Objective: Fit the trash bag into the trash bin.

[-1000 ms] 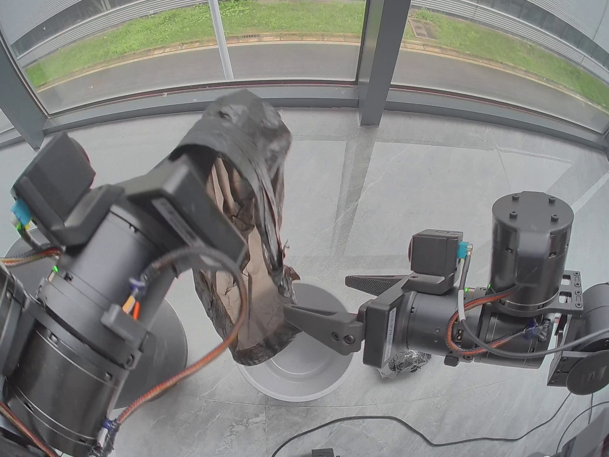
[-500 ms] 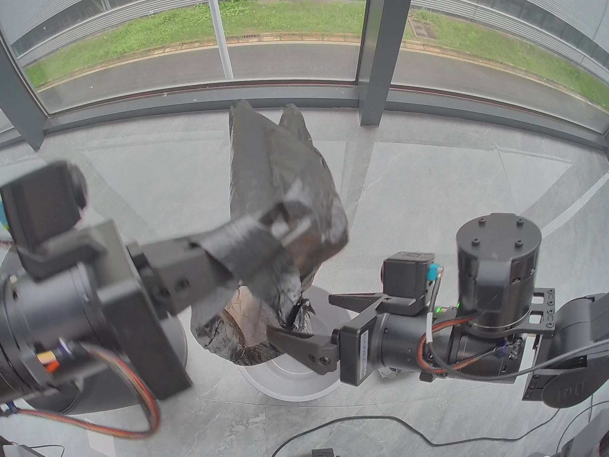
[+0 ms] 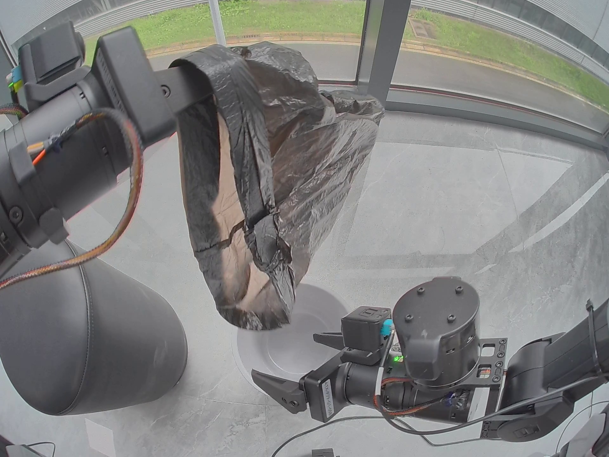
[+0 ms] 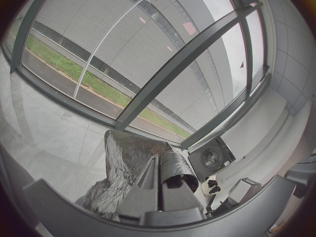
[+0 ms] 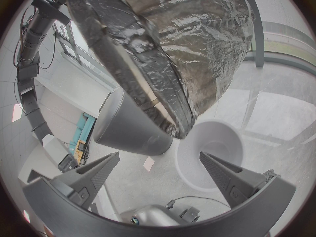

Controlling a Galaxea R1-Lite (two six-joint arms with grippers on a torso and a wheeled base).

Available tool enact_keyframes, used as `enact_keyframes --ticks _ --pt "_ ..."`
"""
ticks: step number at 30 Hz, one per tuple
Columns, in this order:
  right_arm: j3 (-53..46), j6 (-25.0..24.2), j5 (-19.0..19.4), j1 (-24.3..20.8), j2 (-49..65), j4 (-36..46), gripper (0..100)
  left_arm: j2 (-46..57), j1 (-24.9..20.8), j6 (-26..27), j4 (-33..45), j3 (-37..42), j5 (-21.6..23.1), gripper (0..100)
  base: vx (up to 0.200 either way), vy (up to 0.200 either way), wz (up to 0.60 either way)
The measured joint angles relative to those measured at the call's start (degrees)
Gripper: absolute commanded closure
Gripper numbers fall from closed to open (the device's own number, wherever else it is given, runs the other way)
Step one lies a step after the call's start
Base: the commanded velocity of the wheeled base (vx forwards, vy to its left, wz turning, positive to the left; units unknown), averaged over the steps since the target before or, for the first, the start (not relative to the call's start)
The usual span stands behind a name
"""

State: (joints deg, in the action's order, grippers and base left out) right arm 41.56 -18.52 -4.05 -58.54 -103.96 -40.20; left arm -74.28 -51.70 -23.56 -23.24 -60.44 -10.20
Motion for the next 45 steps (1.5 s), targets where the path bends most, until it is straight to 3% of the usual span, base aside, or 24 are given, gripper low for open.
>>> enact_keyframes --ticks 7,15,18,24,36,45 --pt "-1.0 3.7 -6.8 0.0 -3.8 -4.8 0 -0.5 0.0 -3.3 0.2 -0.3 -2.7 100 0.000 0.000 0.00" --pt "0.0 4.2 -12.9 -0.3 -8.7 -10.7 0 -0.7 -0.2 -6.1 0.2 -0.8 -5.8 100 0.000 0.000 0.00" --pt "0.3 4.4 -14.1 -0.4 -10.7 -15.7 0 -0.7 -0.3 -7.7 0.1 -0.9 -8.3 100 0.000 0.000 0.00" --pt "0.3 4.4 -14.9 -0.8 -13.0 -17.3 0 -1.0 -1.9 -9.6 0.1 -1.3 -15.7 100 0.000 0.000 0.00" --pt "0.7 4.0 -16.8 0.5 -14.2 -18.0 0 -1.2 -3.9 -12.8 0.3 -1.5 -20.0 100 0.000 0.000 0.00" --pt "3.2 4.0 -23.8 0.9 -16.0 -26.6 0 -1.2 -4.7 -14.8 0.4 -1.4 -21.8 100 0.000 0.000 0.00"
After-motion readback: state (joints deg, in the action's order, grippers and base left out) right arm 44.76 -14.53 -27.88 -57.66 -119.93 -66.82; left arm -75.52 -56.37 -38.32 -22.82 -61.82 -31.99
